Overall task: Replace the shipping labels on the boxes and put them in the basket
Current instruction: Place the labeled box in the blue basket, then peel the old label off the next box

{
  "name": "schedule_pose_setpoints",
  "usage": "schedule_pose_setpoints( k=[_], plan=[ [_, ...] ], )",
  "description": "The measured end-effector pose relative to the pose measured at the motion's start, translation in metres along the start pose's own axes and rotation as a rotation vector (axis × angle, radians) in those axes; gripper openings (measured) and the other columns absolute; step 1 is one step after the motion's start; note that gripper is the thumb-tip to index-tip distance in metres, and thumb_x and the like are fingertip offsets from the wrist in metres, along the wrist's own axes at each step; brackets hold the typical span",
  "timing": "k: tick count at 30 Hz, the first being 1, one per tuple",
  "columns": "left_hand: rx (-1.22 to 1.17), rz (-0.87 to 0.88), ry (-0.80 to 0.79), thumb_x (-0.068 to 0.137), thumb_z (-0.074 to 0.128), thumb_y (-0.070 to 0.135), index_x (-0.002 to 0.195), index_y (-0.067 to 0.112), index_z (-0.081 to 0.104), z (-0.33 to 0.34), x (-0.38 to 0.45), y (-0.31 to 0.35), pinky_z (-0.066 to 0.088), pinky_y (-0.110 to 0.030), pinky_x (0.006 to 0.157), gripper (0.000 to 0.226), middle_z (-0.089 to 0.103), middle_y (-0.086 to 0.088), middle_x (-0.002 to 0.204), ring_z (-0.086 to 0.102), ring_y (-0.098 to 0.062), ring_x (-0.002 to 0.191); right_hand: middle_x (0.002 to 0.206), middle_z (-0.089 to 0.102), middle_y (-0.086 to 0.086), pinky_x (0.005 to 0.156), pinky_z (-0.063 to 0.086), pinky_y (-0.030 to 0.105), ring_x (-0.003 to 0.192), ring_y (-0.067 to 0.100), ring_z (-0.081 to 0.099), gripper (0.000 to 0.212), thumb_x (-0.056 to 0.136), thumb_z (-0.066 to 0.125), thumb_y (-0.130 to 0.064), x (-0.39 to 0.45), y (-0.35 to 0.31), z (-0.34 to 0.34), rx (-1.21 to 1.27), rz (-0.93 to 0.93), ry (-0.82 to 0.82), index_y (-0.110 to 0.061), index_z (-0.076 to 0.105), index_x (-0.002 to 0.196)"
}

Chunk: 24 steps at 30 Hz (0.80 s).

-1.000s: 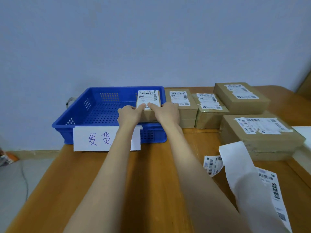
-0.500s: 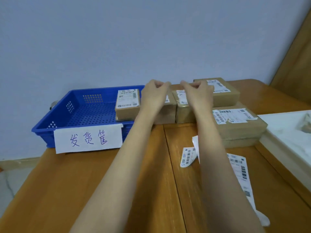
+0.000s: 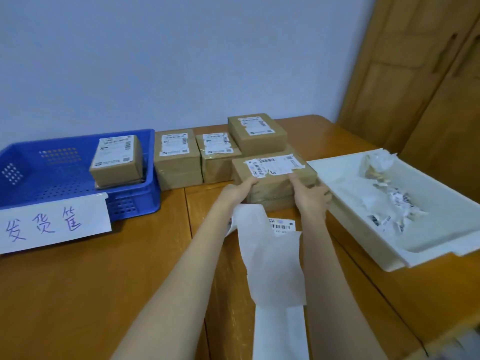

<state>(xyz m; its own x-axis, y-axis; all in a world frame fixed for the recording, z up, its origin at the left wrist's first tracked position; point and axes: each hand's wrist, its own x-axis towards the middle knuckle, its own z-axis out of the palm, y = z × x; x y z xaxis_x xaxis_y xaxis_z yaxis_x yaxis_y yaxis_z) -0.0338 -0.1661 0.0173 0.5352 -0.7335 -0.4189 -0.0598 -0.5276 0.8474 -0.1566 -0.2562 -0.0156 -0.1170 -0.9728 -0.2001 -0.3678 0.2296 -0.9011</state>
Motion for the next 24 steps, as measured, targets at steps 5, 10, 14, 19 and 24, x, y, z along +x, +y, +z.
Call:
schedule_pose_setpoints(
  k=[5, 10, 14, 19, 24],
  plan=[
    [-0.031, 0.029, 0.042, 0.095, 0.055, 0.050, 0.126, 0.009, 0.055, 0.003, 0.002, -0.001, 0.037, -0.030, 0.081, 0.052, 0.057, -0.004, 0.122, 0.051, -0.021, 0.099, 0.143, 0.044, 0.005, 0.103, 0.043, 0.043, 0.121, 0.025, 0.049, 0.086, 0.077, 0.072, -0.051, 0.005, 0.004, 0.004, 0.295, 0.028, -0.100, -0.019, 0.028, 0.143],
    [-0.080, 0.083, 0.068, 0.097, 0.054, 0.047, 0.141, 0.008, 0.048, -0.004, -0.007, 0.005, 0.034, -0.029, 0.083, 0.058, 0.055, -0.003, 0.134, 0.047, -0.018, 0.103, 0.134, 0.050, 0.003, 0.096, 0.047, 0.038, 0.109, 0.020, 0.053, 0.082, 0.071, 0.075, -0.047, 0.001, -0.007, 0.001, 0.361, 0.000, -0.122, -0.019, 0.033, 0.136],
    [-0.073, 0.132, 0.119, 0.095, 0.053, 0.053, 0.146, 0.009, 0.043, -0.018, -0.020, 0.010, 0.032, -0.033, 0.085, 0.068, 0.051, -0.007, 0.144, 0.050, -0.025, 0.124, 0.142, 0.043, 0.005, 0.100, 0.045, 0.042, 0.121, 0.024, 0.049, 0.089, 0.073, 0.071, -0.050, -0.012, -0.026, -0.003, 0.298, -0.071, -0.148, -0.016, 0.031, 0.145],
    [-0.035, 0.243, 0.239, 0.095, 0.049, 0.055, 0.140, 0.011, 0.050, -0.048, -0.045, 0.015, 0.036, -0.034, 0.084, 0.063, 0.056, -0.008, 0.138, 0.053, -0.025, 0.120, 0.139, 0.044, 0.004, 0.103, 0.044, 0.046, 0.123, 0.026, 0.047, 0.098, 0.065, 0.070, -0.060, -0.043, -0.051, -0.014, 0.247, -0.166, -0.233, -0.016, 0.033, 0.144],
    [0.013, 0.267, 0.356, 0.095, 0.045, 0.057, 0.141, 0.013, 0.048, -0.085, -0.086, -0.005, 0.037, -0.035, 0.084, 0.064, 0.056, -0.008, 0.136, 0.053, -0.026, 0.122, 0.143, 0.041, 0.004, 0.103, 0.043, 0.048, 0.126, 0.026, 0.046, 0.102, 0.066, 0.071, -0.062, -0.087, -0.059, -0.019, 0.143, -0.248, -0.417, -0.017, 0.029, 0.146]
  ],
)
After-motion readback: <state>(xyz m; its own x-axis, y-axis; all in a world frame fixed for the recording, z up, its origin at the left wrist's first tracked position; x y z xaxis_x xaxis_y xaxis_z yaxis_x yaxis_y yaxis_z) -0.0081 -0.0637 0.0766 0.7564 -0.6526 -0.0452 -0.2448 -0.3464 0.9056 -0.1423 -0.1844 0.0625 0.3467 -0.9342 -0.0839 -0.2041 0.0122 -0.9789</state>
